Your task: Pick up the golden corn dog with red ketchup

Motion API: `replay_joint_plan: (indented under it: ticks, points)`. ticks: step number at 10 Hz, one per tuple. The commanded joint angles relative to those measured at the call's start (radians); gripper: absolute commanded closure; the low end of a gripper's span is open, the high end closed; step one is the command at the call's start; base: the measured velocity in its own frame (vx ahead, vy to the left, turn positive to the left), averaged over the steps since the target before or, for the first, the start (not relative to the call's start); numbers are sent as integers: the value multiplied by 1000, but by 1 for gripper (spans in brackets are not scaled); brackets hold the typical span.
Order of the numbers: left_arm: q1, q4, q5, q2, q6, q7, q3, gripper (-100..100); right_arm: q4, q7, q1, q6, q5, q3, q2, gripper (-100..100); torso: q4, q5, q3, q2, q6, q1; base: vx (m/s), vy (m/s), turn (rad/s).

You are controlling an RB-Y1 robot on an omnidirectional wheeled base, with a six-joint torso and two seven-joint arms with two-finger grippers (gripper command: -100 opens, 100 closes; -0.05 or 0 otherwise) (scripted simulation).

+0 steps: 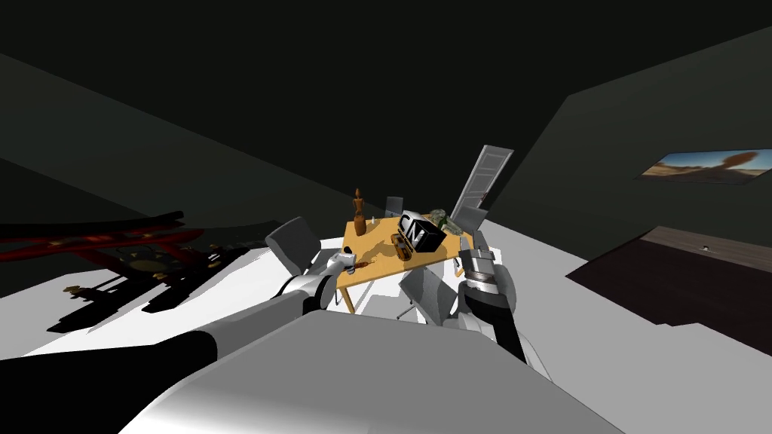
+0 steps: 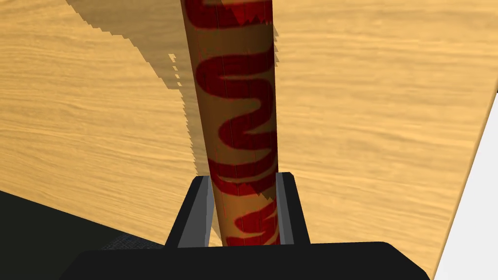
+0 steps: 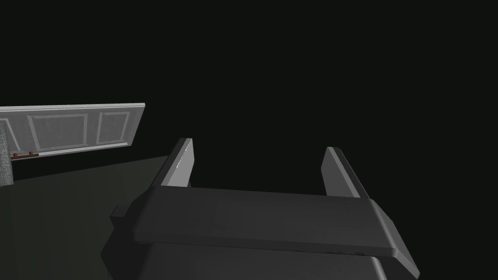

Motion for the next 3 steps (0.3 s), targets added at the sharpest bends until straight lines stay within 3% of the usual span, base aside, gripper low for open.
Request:
replay_joint_plan:
  ticks: [1,2,3]
  points:
    - [12,-29,-1,-4,19,-2,0,100,0,0,0,0,0,0,0,0,0,0,0,0,0,0,-14,3,1]
    - [6,-14,0,-2,10,-1,0,100,0,0,0,0,0,0,0,0,0,0,-1,-1,0,0,0,0,0]
    - [6,-15,0,-2,12,-1,0,0,0,0,0,0,0,0,0,0,0,0,-1,-2,0,0,0,0,0]
